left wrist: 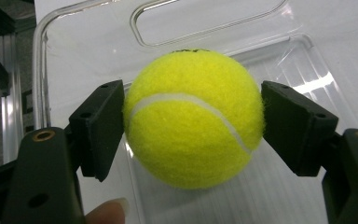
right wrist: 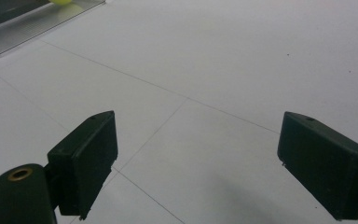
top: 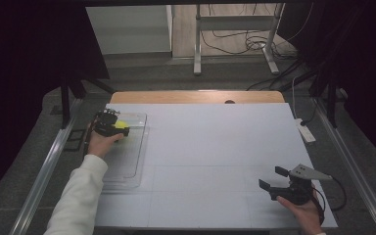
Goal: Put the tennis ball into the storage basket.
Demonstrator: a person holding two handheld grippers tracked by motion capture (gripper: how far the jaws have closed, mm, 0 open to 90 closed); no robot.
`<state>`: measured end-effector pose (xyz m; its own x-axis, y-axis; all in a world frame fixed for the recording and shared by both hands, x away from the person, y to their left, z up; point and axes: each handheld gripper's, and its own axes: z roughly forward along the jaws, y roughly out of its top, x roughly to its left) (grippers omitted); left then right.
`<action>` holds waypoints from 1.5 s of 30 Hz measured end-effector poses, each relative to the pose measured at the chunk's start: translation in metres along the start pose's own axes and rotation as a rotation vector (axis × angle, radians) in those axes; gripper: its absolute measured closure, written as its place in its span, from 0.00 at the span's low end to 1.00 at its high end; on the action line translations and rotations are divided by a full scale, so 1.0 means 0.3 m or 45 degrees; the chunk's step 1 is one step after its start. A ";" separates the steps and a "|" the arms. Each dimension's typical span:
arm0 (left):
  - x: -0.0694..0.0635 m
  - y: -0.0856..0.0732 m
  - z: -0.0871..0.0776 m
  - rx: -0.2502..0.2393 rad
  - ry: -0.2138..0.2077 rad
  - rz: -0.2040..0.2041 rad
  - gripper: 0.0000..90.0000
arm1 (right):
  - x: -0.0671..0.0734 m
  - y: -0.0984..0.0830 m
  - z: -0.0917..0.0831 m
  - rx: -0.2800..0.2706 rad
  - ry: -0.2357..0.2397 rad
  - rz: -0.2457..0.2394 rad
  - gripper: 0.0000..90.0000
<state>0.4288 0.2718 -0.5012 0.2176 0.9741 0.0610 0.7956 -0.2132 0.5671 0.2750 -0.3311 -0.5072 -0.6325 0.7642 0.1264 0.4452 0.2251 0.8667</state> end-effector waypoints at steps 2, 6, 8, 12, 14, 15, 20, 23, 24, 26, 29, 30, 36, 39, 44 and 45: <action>0.001 0.001 0.001 0.000 0.004 -0.003 0.28 | 0.000 0.000 0.000 0.000 0.000 0.001 0.13; 0.000 0.002 0.004 0.002 0.009 0.000 0.28 | 0.000 0.000 0.000 0.000 0.001 -0.001 0.13; 0.000 0.002 0.004 -0.001 0.011 0.002 0.28 | 0.000 0.000 0.000 0.001 0.000 0.000 0.13; 0.000 0.002 0.003 -0.005 0.007 0.002 0.28 | 0.000 0.000 0.000 0.000 0.000 0.000 0.13; 0.000 0.002 0.001 -0.018 0.007 -0.003 0.26 | 0.000 0.000 0.000 0.001 0.000 0.000 0.13; 0.001 0.002 -0.005 -0.038 0.008 -0.014 0.25 | 0.000 0.000 0.000 0.001 0.000 -0.001 0.13; 0.006 0.003 -0.023 -0.077 0.002 -0.036 0.20 | 0.000 0.000 -0.001 0.000 0.000 -0.001 0.13; 0.006 0.002 -0.034 -0.095 -0.001 -0.041 0.18 | 0.001 0.000 -0.001 0.000 0.001 -0.003 0.13; 0.006 0.002 -0.042 -0.109 -0.008 -0.045 0.18 | 0.000 0.000 -0.002 0.001 -0.001 -0.004 0.13; 0.007 0.002 -0.047 -0.121 -0.016 -0.049 0.18 | 0.000 0.000 -0.002 -0.001 0.000 -0.003 0.13; 0.009 0.002 -0.061 -0.148 -0.030 -0.057 0.17 | -0.002 -0.001 -0.002 -0.001 -0.001 0.000 0.13; 0.010 0.002 -0.065 -0.155 -0.035 -0.059 0.17 | -0.002 -0.001 -0.002 -0.001 -0.001 0.000 0.13; 0.011 -0.003 -0.114 -0.237 -0.086 -0.083 0.17 | -0.001 0.000 -0.002 -0.001 0.001 -0.003 0.13; 0.011 -0.006 -0.137 -0.281 -0.120 -0.096 0.17 | 0.000 0.000 -0.002 -0.001 0.002 -0.004 0.13; 0.011 -0.012 -0.160 -0.312 -0.143 -0.096 0.17 | -0.002 -0.001 -0.002 -0.001 0.002 -0.002 0.13; 0.010 -0.015 -0.164 -0.321 -0.150 -0.099 0.17 | -0.002 -0.001 -0.002 -0.002 0.003 -0.001 0.13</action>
<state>0.3982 0.2792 -0.4632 0.2372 0.9683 -0.0779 0.6501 -0.0987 0.7534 0.2750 -0.3321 -0.5073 -0.6343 0.7626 0.1268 0.4436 0.2247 0.8676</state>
